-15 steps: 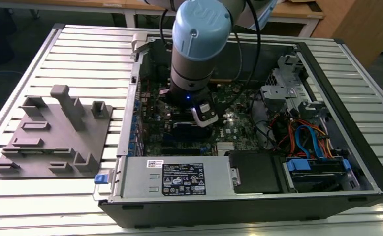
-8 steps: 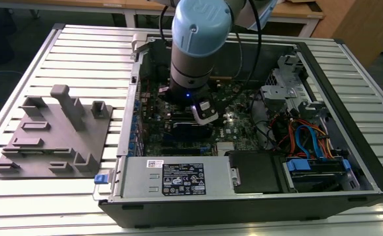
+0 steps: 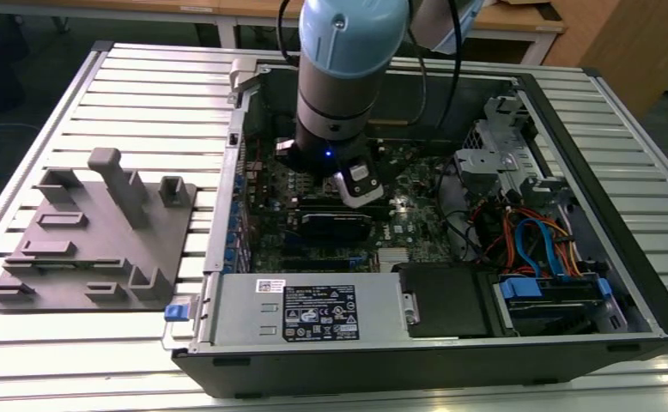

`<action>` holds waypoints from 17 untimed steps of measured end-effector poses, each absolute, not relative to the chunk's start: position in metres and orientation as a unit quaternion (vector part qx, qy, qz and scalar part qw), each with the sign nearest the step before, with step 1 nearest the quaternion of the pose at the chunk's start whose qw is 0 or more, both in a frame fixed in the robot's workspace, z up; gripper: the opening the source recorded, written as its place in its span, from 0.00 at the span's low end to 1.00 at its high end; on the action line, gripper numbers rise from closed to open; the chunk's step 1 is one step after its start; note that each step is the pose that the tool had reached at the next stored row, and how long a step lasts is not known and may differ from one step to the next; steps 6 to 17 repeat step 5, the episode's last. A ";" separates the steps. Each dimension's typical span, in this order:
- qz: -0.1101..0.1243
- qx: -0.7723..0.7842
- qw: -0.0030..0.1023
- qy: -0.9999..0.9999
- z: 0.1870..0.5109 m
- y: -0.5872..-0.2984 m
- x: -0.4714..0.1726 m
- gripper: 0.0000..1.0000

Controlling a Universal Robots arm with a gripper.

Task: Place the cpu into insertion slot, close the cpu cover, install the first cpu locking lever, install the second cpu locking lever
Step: 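Install the second cpu locking lever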

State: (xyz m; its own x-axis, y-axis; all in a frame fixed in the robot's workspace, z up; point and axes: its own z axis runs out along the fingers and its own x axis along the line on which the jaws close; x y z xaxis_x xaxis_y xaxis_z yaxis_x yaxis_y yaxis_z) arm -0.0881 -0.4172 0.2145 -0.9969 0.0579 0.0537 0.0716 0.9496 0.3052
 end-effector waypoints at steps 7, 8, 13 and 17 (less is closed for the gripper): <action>-0.155 -0.033 0.022 -0.987 0.215 -0.417 -0.088 0.11; -0.155 -0.033 0.022 -0.987 0.215 -0.417 -0.088 0.11; -0.155 -0.033 0.022 -0.987 0.215 -0.417 -0.088 0.11; -0.155 -0.033 0.022 -0.987 0.215 -0.417 -0.088 0.11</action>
